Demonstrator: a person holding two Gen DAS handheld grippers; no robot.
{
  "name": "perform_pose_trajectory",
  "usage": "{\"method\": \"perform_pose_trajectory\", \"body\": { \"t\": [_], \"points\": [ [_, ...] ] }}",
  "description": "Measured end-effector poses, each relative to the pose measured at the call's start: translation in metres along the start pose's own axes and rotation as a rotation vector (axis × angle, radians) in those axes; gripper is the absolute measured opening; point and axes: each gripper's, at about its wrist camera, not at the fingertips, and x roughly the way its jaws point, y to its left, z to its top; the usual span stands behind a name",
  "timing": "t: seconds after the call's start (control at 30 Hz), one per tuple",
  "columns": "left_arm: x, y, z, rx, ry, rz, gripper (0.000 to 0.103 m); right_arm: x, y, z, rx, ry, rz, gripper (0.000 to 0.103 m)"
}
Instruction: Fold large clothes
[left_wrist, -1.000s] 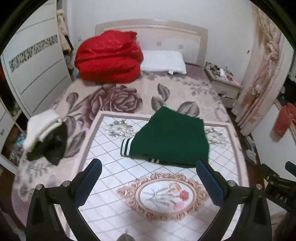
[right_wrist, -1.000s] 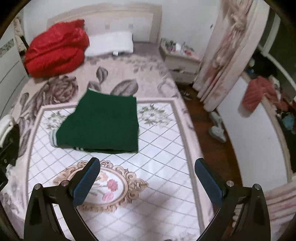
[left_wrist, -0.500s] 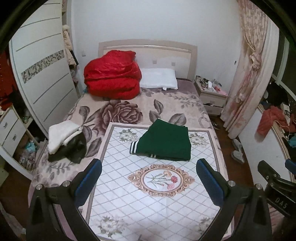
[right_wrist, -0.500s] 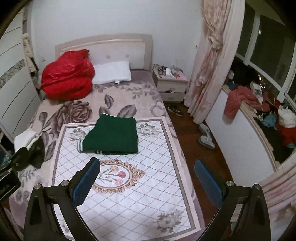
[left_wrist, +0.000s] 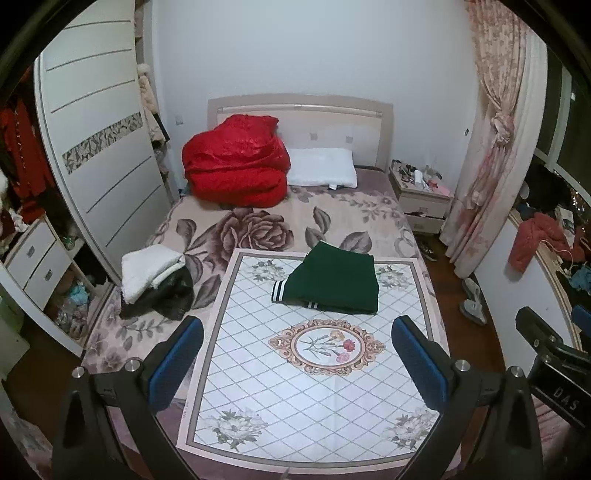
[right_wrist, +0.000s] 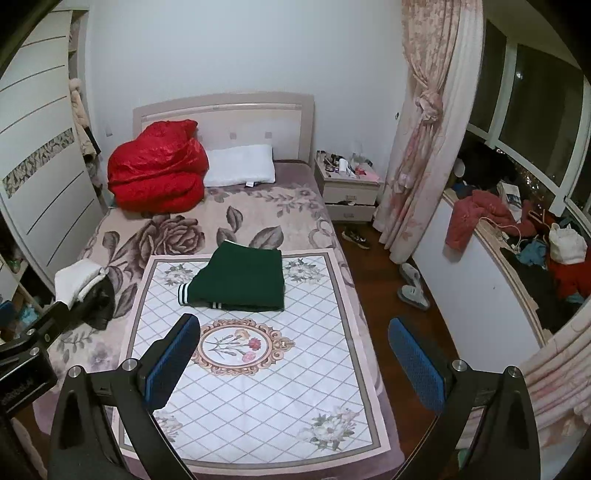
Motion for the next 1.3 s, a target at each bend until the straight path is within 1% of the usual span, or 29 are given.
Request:
{"method": "perform_pose_trajectory", "body": {
  "t": [0.17, 0.33, 0.43, 0.83, 0.97, 1.3],
  "points": [
    [-0.017, 0.0, -0.001, 0.0, -0.01, -0.003, 0.103, -0.021, -0.002, 0.004, -0.01, -0.019, 0.017, 0.103],
    [-0.021, -0.001, -0.002, -0.008, 0.017, -0.009, 0.103, -0.026, -0.003, 0.014, -0.021, -0.024, 0.027, 0.103],
    [-0.024, -0.003, -0.001, -0.004, 0.013, 0.008, 0.103, -0.03, -0.006, 0.012, -0.022, -0.012, 0.037, 0.103],
    [-0.031, -0.008, -0.003, 0.005, 0.006, 0.034, 0.103, -0.033, -0.005, 0.027, -0.044, -0.016, 0.048, 0.103],
    [-0.031, -0.009, -0.004, 0.004, 0.004, 0.042, 0.103, -0.026, -0.004, 0.037, -0.046, -0.011, 0.066, 0.103],
    [-0.032, -0.01, -0.005, 0.011, 0.001, 0.049, 0.103, -0.026, -0.005, 0.035, -0.043, -0.005, 0.07, 0.103]
  ]
}}
